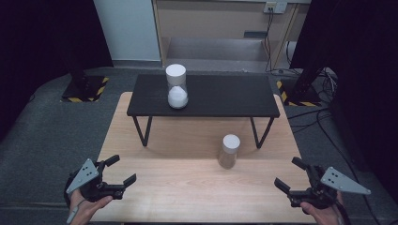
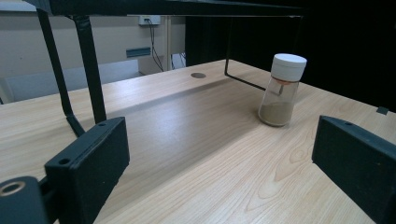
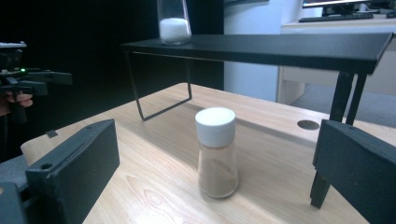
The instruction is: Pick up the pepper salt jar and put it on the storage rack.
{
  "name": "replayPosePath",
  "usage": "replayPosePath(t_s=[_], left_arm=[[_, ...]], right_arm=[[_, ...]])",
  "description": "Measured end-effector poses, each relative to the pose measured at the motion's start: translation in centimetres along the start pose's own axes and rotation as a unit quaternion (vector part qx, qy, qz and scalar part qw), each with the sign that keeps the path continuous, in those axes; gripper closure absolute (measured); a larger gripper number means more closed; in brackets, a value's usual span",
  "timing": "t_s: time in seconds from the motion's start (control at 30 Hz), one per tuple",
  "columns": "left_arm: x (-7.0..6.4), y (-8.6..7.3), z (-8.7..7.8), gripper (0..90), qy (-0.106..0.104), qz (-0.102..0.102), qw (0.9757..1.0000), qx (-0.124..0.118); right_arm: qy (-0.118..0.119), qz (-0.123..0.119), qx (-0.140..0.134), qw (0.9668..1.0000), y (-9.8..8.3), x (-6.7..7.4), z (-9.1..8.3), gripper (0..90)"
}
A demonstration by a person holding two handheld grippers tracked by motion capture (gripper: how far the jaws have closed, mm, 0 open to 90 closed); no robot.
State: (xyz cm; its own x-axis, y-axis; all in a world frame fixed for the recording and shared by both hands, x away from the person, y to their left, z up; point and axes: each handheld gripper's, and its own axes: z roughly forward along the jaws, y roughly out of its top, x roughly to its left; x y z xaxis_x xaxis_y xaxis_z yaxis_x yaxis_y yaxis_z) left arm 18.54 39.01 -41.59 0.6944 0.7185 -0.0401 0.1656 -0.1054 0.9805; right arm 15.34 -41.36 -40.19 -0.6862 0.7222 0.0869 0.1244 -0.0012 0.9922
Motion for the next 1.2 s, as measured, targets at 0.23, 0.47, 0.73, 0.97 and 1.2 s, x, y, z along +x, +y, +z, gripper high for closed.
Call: replayPosePath(t_s=[0.23,0.47,0.73,0.97,1.2], left_arm=[[0.0,0.1,0.1,2.9,-0.002,0.003,1.0,0.003],[0.0,0.1,0.2,2.9,-0.003,0.003,1.0,0.004],[0.1,0.0,0.2,2.9,-0.004,0.0,1.0,0.003],[0.1,0.0,0.2,2.9,-0.004,0.001,1.0,0.004],[0.1,0.0,0.1,2.9,-0.002,0.002,1.0,0.002]], right_arm=[[0.012,-0.013,0.007,0.9998,2.1,-1.3,0.4,0.8],[0.022,-0.018,0.018,0.9994,4.0,-2.6,1.1,0.9],[0.03,-0.026,0.033,0.9987,5.2,-3.3,2.4,1.1],[0.033,-0.025,0.048,0.998,5.2,-3.8,4.2,1.1],[0.035,-0.029,0.068,0.9967,4.5,-4.2,6.9,1.2]])
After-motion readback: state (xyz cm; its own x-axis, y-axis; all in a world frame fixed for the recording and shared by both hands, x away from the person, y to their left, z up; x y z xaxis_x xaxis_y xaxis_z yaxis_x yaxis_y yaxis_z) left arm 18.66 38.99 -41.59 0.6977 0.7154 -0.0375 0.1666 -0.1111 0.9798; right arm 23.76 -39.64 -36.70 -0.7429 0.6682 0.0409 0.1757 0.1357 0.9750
